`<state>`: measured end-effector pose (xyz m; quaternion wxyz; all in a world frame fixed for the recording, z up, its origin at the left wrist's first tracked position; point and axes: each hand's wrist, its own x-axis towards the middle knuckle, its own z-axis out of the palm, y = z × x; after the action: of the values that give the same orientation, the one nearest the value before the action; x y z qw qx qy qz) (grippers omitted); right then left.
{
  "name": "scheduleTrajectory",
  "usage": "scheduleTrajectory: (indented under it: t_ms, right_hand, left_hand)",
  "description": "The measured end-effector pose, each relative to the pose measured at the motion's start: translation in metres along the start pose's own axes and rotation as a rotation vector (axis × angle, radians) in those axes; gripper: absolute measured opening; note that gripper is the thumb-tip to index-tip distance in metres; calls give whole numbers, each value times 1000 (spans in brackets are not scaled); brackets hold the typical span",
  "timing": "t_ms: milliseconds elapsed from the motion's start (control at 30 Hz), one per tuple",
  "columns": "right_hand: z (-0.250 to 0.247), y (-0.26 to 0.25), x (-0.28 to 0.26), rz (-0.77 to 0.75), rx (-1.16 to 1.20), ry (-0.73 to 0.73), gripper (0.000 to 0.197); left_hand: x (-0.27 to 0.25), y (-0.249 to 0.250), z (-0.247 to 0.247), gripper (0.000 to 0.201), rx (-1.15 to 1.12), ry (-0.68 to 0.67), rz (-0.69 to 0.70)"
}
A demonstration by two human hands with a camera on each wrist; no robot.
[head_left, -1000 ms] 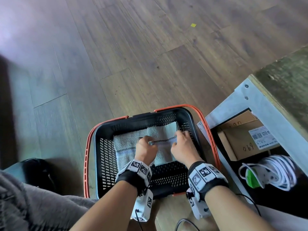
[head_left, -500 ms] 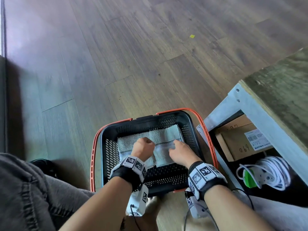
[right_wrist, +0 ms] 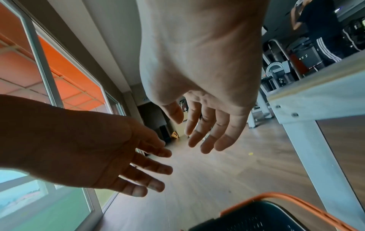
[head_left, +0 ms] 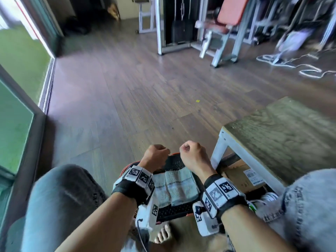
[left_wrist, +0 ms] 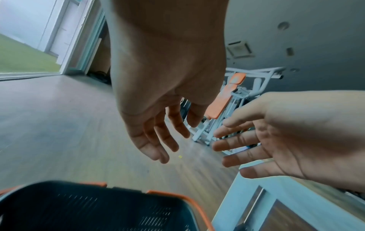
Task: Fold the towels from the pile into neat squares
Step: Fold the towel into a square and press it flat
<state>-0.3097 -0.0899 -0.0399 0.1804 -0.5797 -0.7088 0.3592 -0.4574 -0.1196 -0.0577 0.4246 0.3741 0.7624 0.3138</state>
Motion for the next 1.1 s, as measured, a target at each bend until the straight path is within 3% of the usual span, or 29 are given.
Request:
scheduleTrajectory:
  t_ms: [233,433,667,833,1100]
  right_hand:
    - [-49,-29,-54,14,99,233,13]
    - [-90,-26,-87,46,130,370,12]
    - [-152,1,-124,199,77,588,11]
    - [-187,33,-148,329,28,698,12]
    - [-219,103,-189,557,18,790,12]
  left_hand:
    - [-71,63,-12,21,39,-22,223]
    - [-109,104,9,22,36,-114,345]
    - [-140,148,70,22,-8,-302,468]
    - [-160,169,119,14,-96,-466,481]
    - [-174,178,205,18,182,-674,620]
